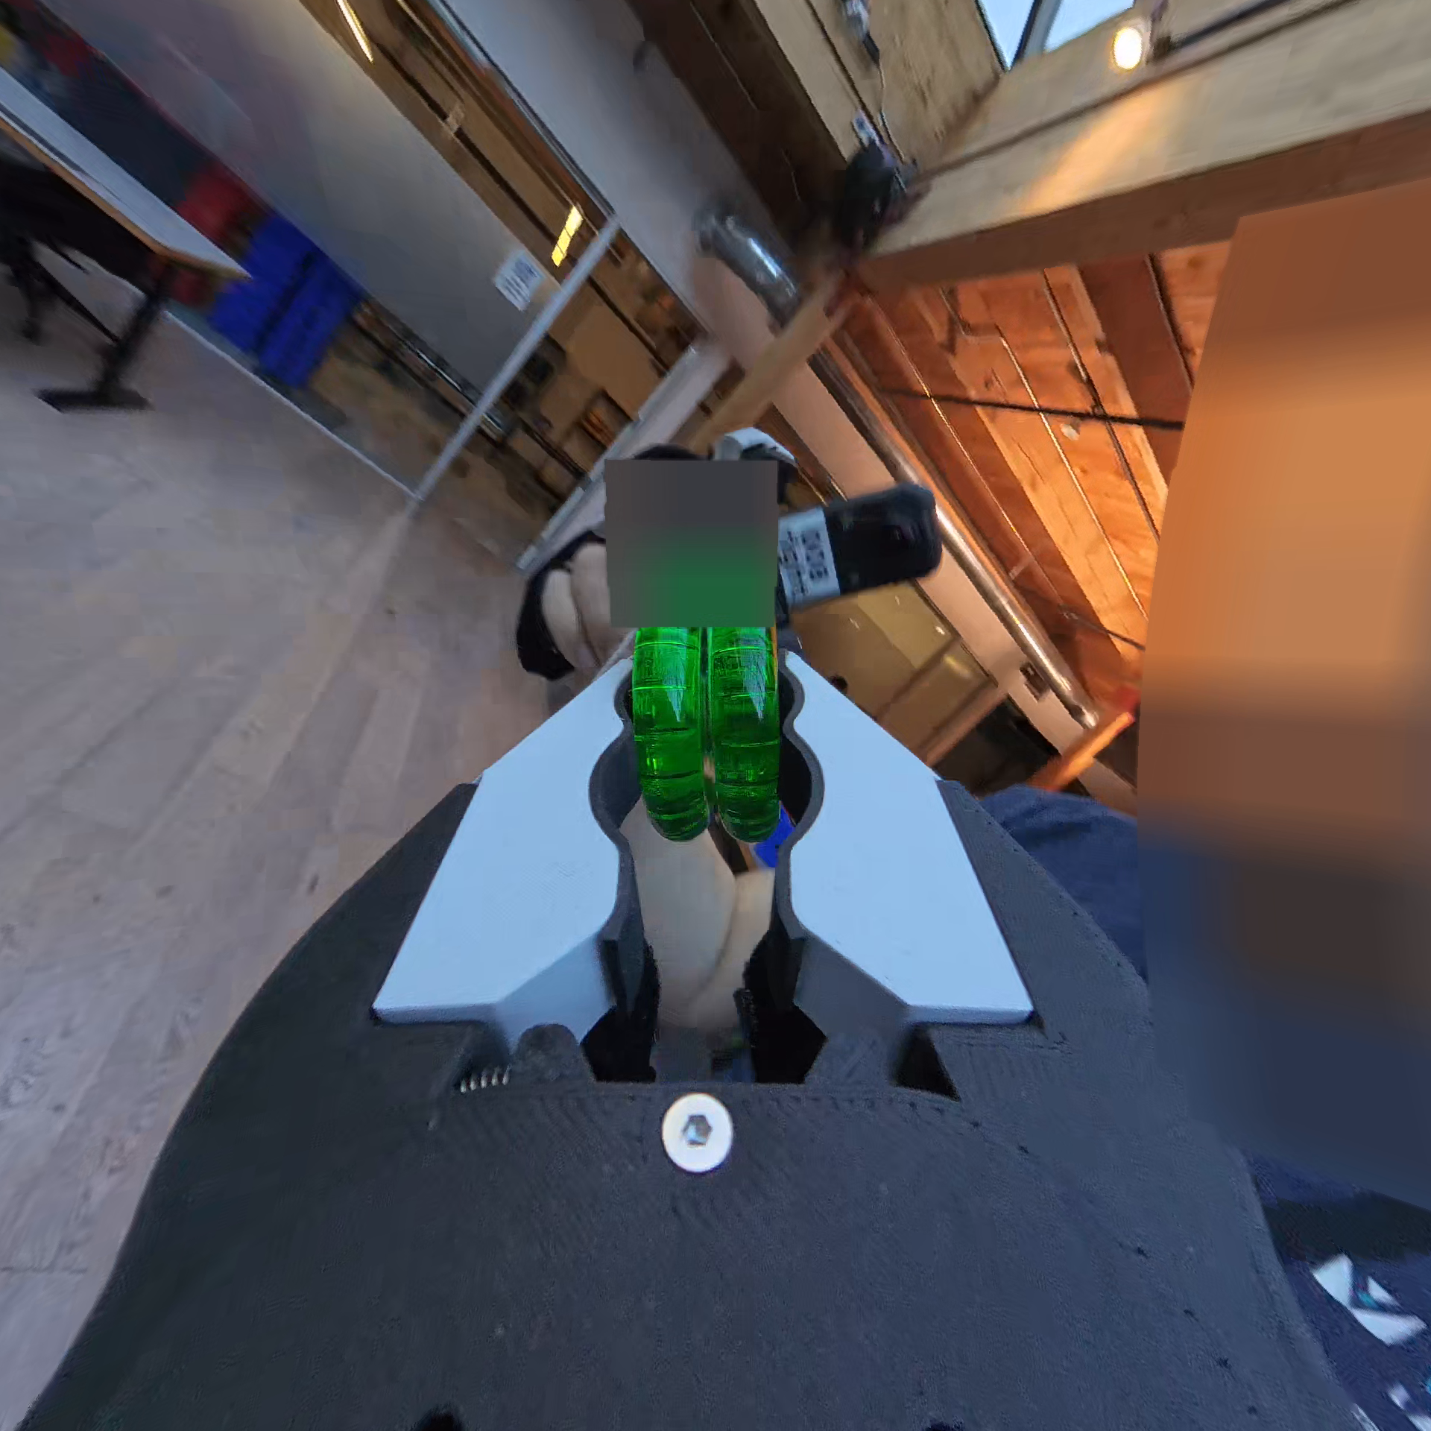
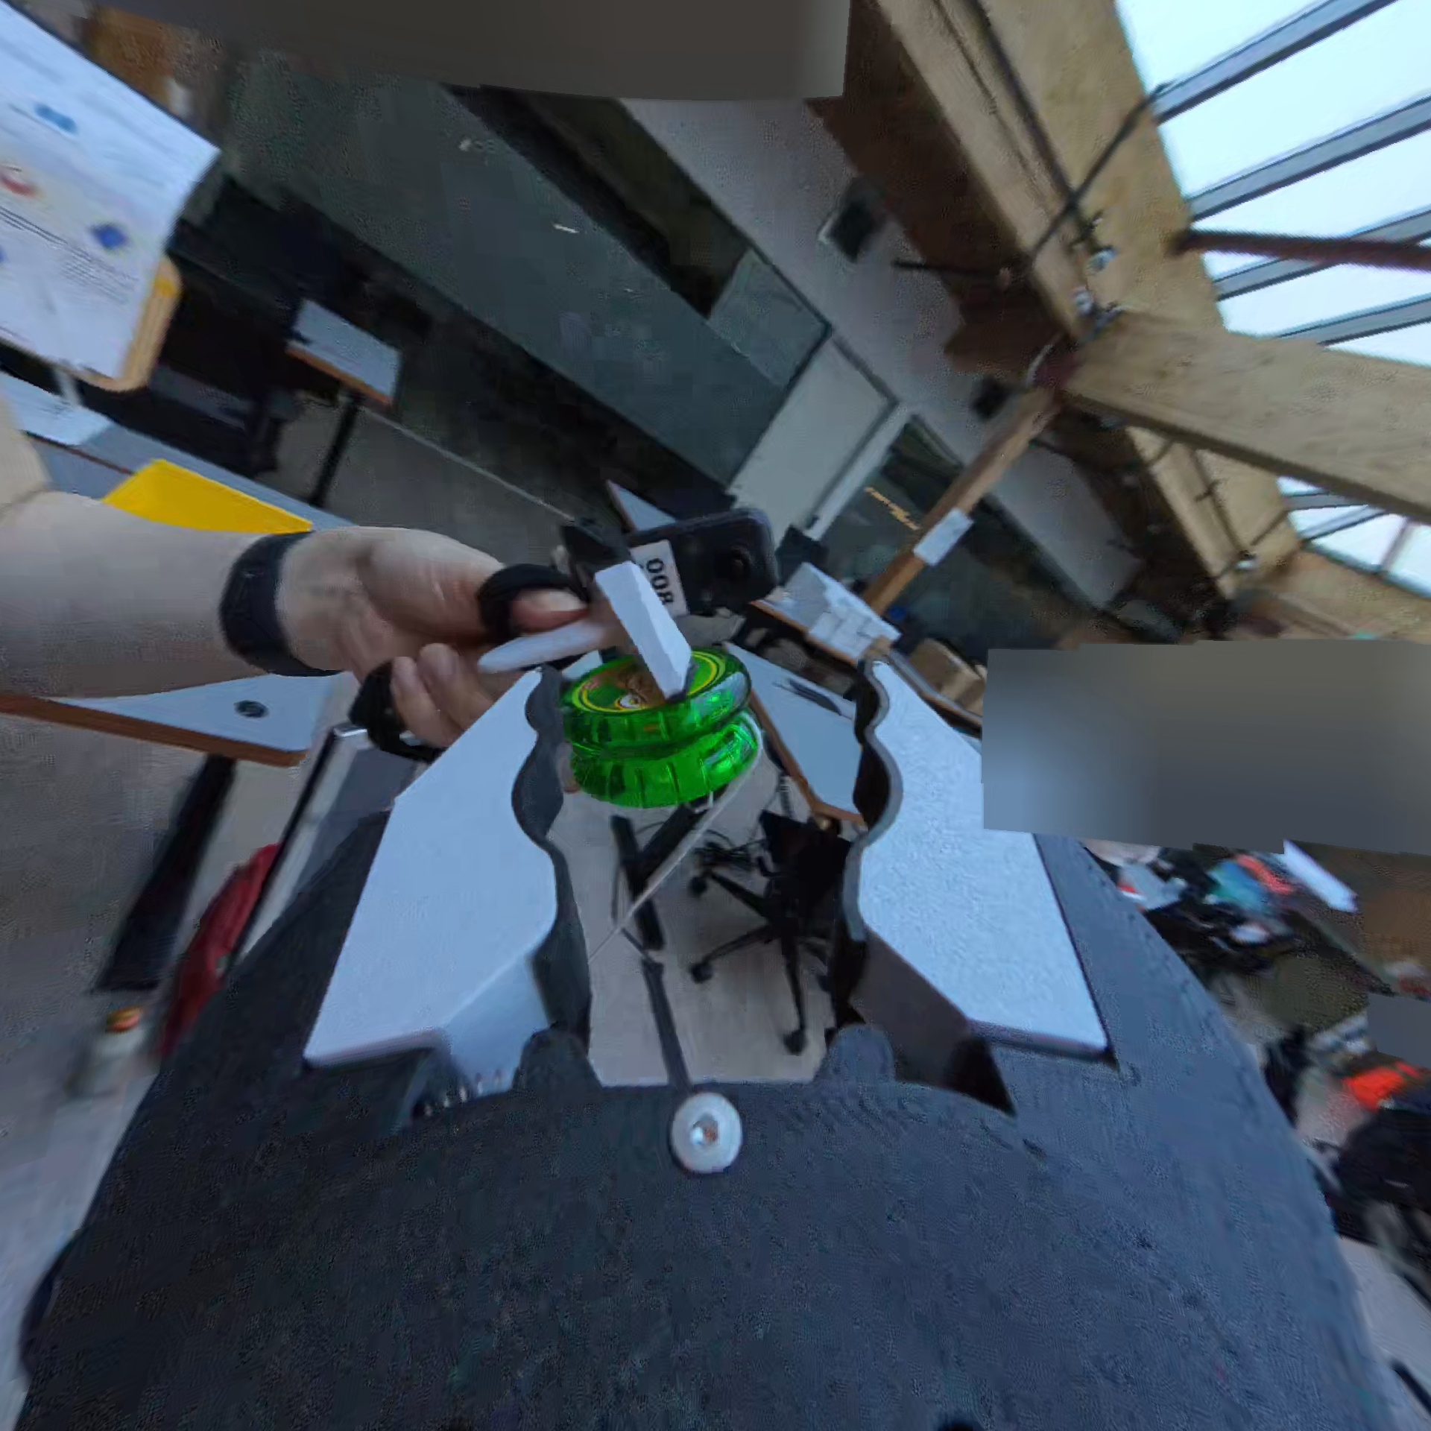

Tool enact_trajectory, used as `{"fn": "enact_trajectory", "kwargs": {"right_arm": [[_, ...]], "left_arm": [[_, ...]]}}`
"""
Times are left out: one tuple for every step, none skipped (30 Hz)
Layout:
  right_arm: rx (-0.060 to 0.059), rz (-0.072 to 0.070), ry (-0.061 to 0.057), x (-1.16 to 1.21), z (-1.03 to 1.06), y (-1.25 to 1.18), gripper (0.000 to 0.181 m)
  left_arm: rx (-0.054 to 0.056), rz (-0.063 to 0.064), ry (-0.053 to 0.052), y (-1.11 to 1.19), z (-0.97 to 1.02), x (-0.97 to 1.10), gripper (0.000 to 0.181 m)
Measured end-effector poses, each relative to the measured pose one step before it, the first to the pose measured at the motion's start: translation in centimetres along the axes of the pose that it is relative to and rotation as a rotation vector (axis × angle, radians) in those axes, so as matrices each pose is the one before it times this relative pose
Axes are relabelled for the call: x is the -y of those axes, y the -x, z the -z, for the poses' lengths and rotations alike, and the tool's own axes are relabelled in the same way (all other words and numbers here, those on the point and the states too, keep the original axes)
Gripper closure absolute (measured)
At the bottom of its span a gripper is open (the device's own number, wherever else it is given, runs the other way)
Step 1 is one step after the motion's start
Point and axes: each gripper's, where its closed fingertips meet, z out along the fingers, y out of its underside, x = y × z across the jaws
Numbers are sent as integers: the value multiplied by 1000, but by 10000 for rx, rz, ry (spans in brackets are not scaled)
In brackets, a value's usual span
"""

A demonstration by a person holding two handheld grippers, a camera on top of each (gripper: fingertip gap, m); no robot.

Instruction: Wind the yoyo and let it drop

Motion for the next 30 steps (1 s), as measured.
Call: {"fn": "enact_trajectory", "kwargs": {"right_arm": [[-713, 736, 82, -125, -62, -63, 107], [-678, 539, 288, -392, -167, -289, 110], [-133, 339, 277, -389, -338, 378, 109], [-15, 164, 307, -455, -449, 355, 110], [-131, 91, 309, -547, -452, 38, 109], [176, 64, 168, -370, -410, 460, 117], [136, 63, 156, -318, -262, 345, 122], [0, 99, -41, -36, -87, -46, 122], [311, -105, -32, -87, -31, 80, 122], [635, -182, 2, -89, 144, 185, 122], [990, -78, -143, 119, 331, 553, 122], [1117, -264, -152, 130, 327, 650, 122], [1207, -470, -157, 196, 328, 703, 122], [1297, -470, -212, 358, 367, 881, 122], [1121, -350, -209, 359, 312, 749, 122], [1120, -284, -114, 171, 179, 909, 122], [974, -210, -39, 40, 63, 811, 122], [627, -116, 11, -31, -70, 451, 122], [323, -112, -126, 60, -65, 115, 122], [-60, -136, -276, 208, 104, -303, 122], [-627, -57, -252, 159, 277, -951, 121], [-1302, 8, -335, 172, 460, -1657, 114], [-1605, 122, -322, 103, 551, -1858, 114], [-1665, 191, -291, 27, 570, -1717, 114], [-1652, 190, -290, -12, 608, -1487, 114], [-915, 132, -324, 4, 526, -267, 114], [-618, -157, -429, 185, 499, 83, 114], [-593, -395, -232, -80, 401, -186, 117], [-371, -375, -3, -284, 246, -43, 116], [-172, -111, 149, -324, 80, 259, 116]], "left_arm": [[216, -73, -498, 228, 322, 621, 152], [115, -30, -316, 116, 145, 348, 152], [135, -10, -248, 161, 26, 227, 152], [119, -25, -159, 149, -70, 71, 151], [61, -29, -67, 63, -128, -40, 151], [77, -37, -87, 107, -144, -11, 151], [88, -78, -114, 127, -93, 59, 151], [70, -100, -72, 95, -4, 77, 151], [25, -120, 162, 55, 25, -135, 152], [-17, -161, 492, -6, -33, -505, 152], [-164, -118, 695, -263, -87, -690, 151], [-330, 20, 774, -543, -134, -728, 145], [-370, 120, 844, -563, -159, -789, 137], [-331, 92, 816, -429, -200, -795, 136], [-349, 51, 708, -382, -298, -771, 140], [-352, 162, 636, -311, -397, -752, 143], [-302, 251, 552, -134, -436, -687, 147], [-310, 194, 380, -88, -396, -500, 149], [-315, 142, 68, -89, -160, -82, 151], [-286, 146, -293, -115, 142, 365, 152], [-175, 177, -642, -28, 491, 828, 153], [36, 152, -781, 183, 759, 1059, 154], [331, -21, -684, 484, 856, 964, 154], [613, -243, -633, 744, 854, 910, 154], [822, -469, -603, 824, 765, 869, 155], [804, -786, -490, 533, 577, 695, 154], [592, -1029, -351, -5, 393, 525, 155], [559, -1061, -318, -196, 263, 502, 154], [840, -1093, -226, 165, 219, 411, 154], [1022, -1099, -2, 513, 183, 148, 154]]}}
